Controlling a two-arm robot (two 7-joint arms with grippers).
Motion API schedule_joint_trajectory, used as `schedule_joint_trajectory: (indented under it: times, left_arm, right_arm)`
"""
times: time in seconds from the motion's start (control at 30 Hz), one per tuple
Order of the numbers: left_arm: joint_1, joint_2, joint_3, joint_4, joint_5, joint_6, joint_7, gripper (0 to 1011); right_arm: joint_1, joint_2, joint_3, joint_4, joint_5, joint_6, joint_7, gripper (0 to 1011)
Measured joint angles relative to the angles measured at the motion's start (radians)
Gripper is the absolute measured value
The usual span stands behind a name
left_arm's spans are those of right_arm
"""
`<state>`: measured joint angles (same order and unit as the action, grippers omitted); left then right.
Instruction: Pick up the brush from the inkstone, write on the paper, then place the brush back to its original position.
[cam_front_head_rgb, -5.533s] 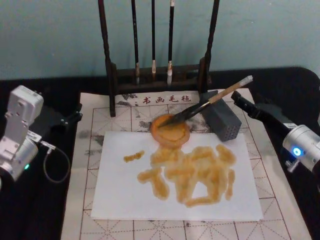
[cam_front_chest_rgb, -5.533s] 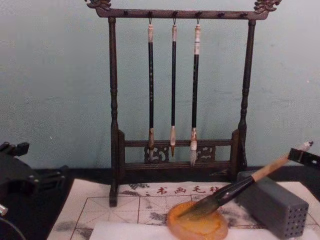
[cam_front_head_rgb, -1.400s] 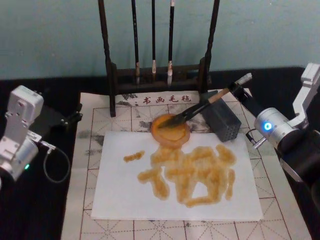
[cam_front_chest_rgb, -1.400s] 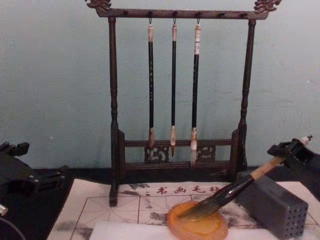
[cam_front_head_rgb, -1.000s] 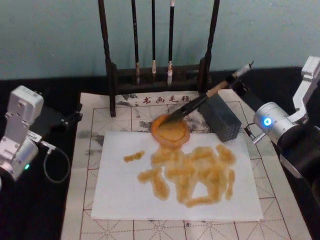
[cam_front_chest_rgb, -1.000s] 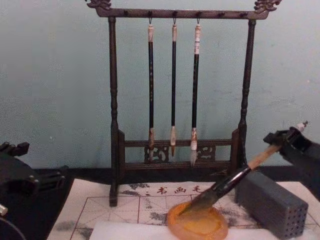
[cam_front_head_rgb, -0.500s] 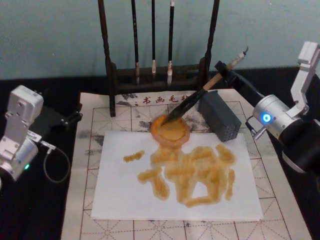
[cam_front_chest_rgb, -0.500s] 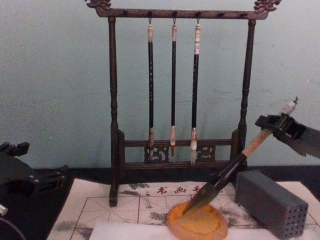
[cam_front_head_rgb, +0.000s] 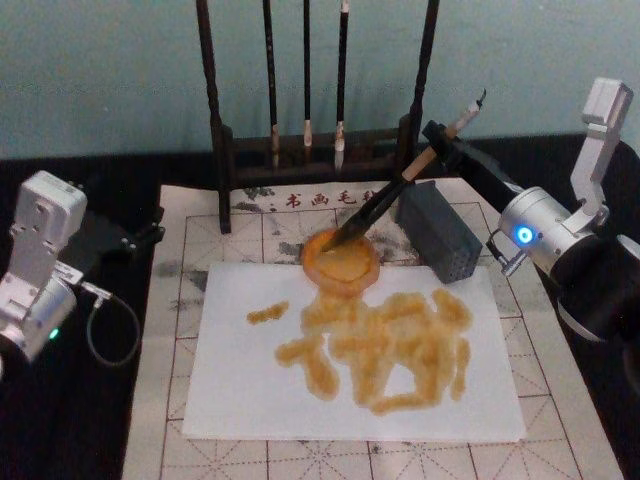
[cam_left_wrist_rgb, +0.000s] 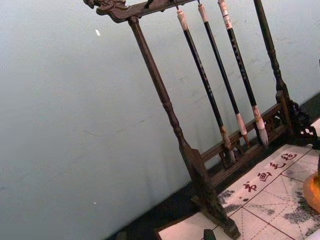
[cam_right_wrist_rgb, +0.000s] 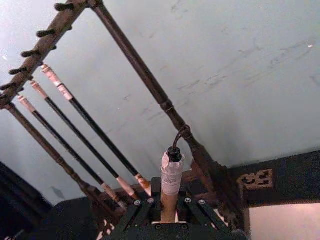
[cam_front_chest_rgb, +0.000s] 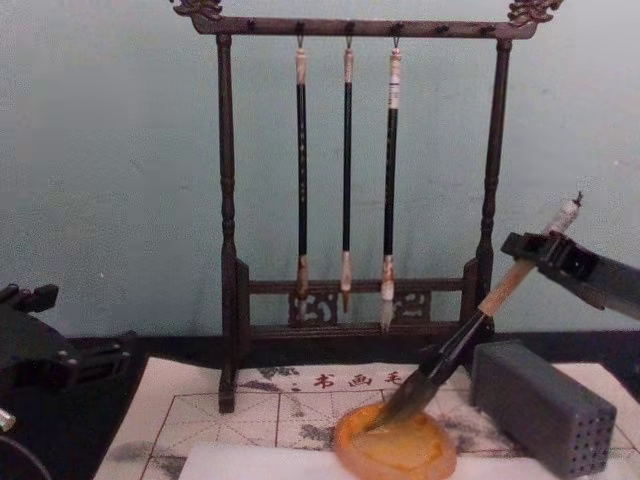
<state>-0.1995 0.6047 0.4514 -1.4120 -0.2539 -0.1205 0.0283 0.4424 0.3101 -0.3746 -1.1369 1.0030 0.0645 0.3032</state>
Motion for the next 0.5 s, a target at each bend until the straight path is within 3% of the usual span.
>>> schedule_joint_trajectory:
  times: [0.5]
  left_arm:
    - [0.0, 0.0, 0.0, 0.0, 0.0, 0.0, 0.0, 1001]
  right_arm:
    - [0.002, -0.021, 0.041, 0.011, -0.026, -0.002, -0.011, 188]
